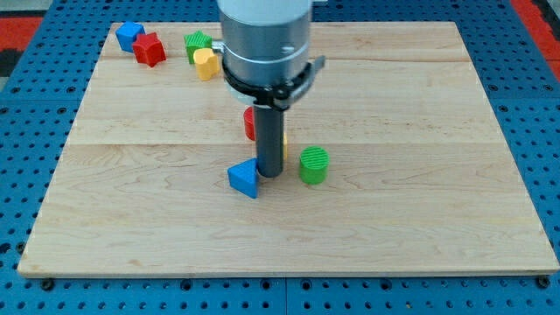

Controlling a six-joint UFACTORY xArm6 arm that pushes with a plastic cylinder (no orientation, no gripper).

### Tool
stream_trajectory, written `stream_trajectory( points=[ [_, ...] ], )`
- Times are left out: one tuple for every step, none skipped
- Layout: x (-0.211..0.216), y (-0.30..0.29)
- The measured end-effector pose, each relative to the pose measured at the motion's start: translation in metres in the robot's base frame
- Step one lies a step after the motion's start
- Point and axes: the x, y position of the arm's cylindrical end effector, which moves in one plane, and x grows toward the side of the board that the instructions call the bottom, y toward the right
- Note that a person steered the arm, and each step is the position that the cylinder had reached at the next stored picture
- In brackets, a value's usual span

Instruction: Separate the green circle from the group of blocks

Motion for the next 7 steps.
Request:
stream_trajectory(
  points=[
    [-0.018, -0.010],
    [0.018, 0.007],
    [0.069, 0.020],
    [0.056, -0.033],
    [-0.017, -0.019],
    [-0.037, -0.003],
    [0.005, 0.008]
  ],
)
